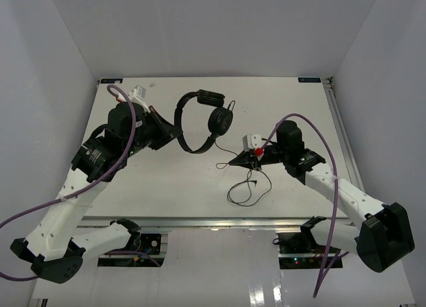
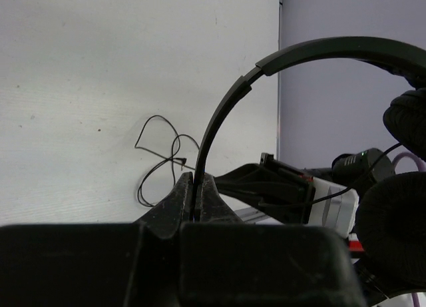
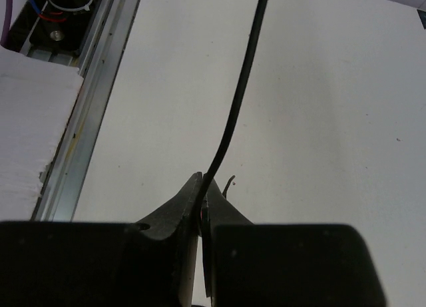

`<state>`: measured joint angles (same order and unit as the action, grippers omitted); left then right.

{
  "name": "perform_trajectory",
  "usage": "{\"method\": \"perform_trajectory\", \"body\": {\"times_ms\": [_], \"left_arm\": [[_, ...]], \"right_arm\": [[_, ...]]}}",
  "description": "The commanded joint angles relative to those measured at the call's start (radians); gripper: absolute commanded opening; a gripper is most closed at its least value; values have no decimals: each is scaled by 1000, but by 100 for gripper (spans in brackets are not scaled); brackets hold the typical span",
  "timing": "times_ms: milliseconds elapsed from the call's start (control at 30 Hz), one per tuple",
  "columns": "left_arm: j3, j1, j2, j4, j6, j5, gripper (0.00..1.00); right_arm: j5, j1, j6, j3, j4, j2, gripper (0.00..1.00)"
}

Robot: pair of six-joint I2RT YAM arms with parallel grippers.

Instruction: Wrap the headphones

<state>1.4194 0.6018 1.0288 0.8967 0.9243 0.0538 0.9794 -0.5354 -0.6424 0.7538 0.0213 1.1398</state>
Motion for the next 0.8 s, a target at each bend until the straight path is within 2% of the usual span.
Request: {"method": "perform_trajectory", "body": {"times_ms": [0, 200, 333, 400, 567, 667, 767], "left_arm": [[74, -7, 81, -157, 75, 37, 0], [98, -13, 216, -246, 124, 152, 0], [104, -22, 320, -252, 40, 268, 0], [86, -33, 364, -267, -29, 271, 0], [-2, -33, 422, -332, -245, 219, 0], [-74, -33, 418, -381, -347, 154, 0], [-136, -33, 407, -417, -452, 27, 0]], "right_arm": [[-46, -40, 89, 65, -49, -22, 8], [-272, -98, 30, 188, -241, -23, 8], [-452, -116, -104, 283, -394, -22, 8], [-550, -121, -164, 322, -443, -34, 8], [-779, -122, -321, 374, -509, -59, 8], [-841, -121, -370, 385, -502, -59, 8], [-828, -117, -366, 425, -497, -40, 8]]}}
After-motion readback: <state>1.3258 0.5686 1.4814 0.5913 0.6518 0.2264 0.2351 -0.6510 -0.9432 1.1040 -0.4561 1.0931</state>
